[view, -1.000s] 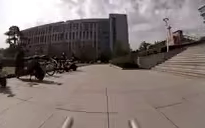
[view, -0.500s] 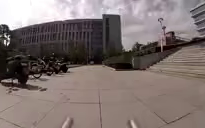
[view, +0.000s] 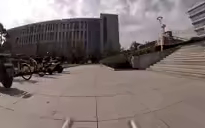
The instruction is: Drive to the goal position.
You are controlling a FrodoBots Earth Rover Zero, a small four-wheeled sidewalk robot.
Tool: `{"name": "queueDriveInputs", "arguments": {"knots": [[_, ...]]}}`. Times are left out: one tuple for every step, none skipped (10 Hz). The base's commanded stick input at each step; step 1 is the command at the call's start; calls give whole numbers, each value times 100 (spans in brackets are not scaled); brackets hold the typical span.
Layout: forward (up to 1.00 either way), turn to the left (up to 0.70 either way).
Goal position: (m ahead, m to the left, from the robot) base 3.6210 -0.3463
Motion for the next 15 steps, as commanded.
{"name": "queueDriveInputs", "arguments": {"knots": [[95,2],[95,2],[95,2],[96,2],[95,2],[96,3],[96,5],[95,27],[95,37],[95,37],[95,31],[96,1],[95,1],[95,1],[95,1]]}}
